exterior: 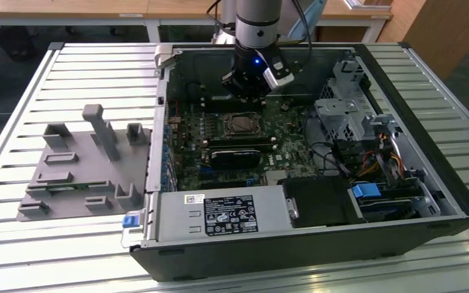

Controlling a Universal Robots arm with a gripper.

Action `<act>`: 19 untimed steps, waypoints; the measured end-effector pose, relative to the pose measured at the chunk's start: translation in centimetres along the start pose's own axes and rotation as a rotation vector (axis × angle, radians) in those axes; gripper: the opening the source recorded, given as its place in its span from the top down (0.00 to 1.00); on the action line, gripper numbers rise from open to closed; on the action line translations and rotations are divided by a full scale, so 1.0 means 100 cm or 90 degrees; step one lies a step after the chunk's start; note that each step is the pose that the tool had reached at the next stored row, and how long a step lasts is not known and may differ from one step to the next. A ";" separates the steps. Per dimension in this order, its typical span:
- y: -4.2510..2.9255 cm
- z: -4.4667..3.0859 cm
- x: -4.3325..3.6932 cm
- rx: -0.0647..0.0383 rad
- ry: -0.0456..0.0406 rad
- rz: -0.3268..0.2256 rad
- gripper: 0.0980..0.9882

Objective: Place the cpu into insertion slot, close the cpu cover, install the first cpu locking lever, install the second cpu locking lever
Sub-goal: 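Install the first cpu locking lever, then install the second cpu locking lever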

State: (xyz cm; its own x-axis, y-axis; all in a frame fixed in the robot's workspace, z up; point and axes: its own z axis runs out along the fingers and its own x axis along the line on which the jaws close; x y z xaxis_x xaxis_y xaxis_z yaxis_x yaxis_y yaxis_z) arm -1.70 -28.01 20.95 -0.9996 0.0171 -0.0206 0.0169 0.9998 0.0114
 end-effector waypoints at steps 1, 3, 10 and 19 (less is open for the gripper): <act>-0.0005 0.0000 0.0000 0.000 0.0000 0.000 0.99; -0.0014 0.0000 -0.0001 0.000 0.0000 0.000 0.99; -0.0043 0.0000 -0.0005 0.000 0.0000 0.000 0.99; -0.0074 -0.0001 -0.0008 0.000 0.0000 0.000 0.99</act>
State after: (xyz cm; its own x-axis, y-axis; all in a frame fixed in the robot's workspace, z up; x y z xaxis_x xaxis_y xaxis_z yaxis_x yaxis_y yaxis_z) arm -1.63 -28.75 20.95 -0.9996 0.0172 -0.0205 0.0170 0.9998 0.0114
